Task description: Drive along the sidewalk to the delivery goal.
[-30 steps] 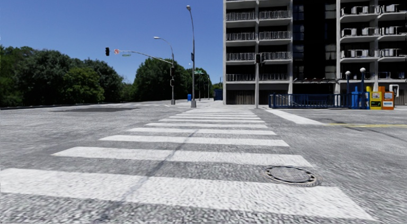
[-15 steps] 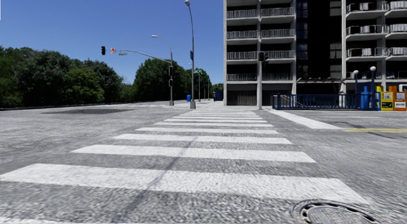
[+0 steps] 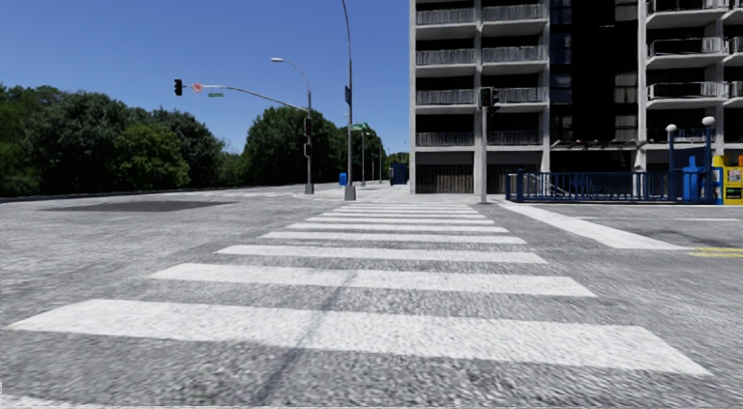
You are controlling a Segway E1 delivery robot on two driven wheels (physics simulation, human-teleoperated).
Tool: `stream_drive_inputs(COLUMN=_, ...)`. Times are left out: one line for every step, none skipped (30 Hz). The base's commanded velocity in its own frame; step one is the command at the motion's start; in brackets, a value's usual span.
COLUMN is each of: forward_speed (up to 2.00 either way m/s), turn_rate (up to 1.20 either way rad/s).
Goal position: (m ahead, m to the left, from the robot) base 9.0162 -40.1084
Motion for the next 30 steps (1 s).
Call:
stream_drive_inputs(forward_speed=2.00, turn_rate=-0.12)
stream_drive_inputs(forward_speed=2.00, turn_rate=-0.12)
stream_drive_inputs(forward_speed=2.00, turn_rate=-0.23)
stream_drive_inputs(forward_speed=2.00, turn_rate=-0.29)
stream_drive_inputs(forward_speed=2.00, turn_rate=-0.35)
stream_drive_inputs(forward_speed=2.00, turn_rate=-0.35)
stream_drive_inputs(forward_speed=2.00, turn_rate=-0.40)
stream_drive_inputs(forward_speed=2.00, turn_rate=-0.42)
stream_drive_inputs(forward_speed=2.00, turn_rate=-0.43)
stream_drive_inputs(forward_speed=2.00, turn_rate=-0.43)
stream_drive_inputs(forward_speed=2.00, turn_rate=-0.43)
stream_drive_inputs(forward_speed=2.00, turn_rate=-0.43)
stream_drive_inputs(forward_speed=2.00, turn_rate=-0.43)
stream_drive_inputs(forward_speed=2.00, turn_rate=-0.43)
stream_drive_inputs(forward_speed=2.00, turn_rate=-0.43)
stream_drive_inputs(forward_speed=2.00, turn_rate=-0.43)
stream_drive_inputs(forward_speed=2.00, turn_rate=-0.43)
stream_drive_inputs(forward_speed=2.00, turn_rate=-0.43)
stream_drive_inputs(forward_speed=2.00, turn_rate=-0.43)
stream_drive_inputs(forward_speed=2.00, turn_rate=-0.02)
stream_drive_inputs(forward_speed=2.00, turn_rate=-0.02)
stream_drive_inputs(forward_speed=2.00, turn_rate=0.00)
stream_drive_inputs(forward_speed=2.00, turn_rate=0.00)
stream_drive_inputs(forward_speed=2.00, turn_rate=0.00)
stream_drive_inputs(forward_speed=2.00, turn_rate=0.00)
stream_drive_inputs(forward_speed=2.00, turn_rate=0.00)
stream_drive_inputs(forward_speed=2.00, turn_rate=0.00)
stream_drive_inputs(forward_speed=2.00, turn_rate=0.00)
stream_drive_inputs(forward_speed=2.00, turn_rate=0.00)
stream_drive_inputs(forward_speed=2.00, turn_rate=0.00)
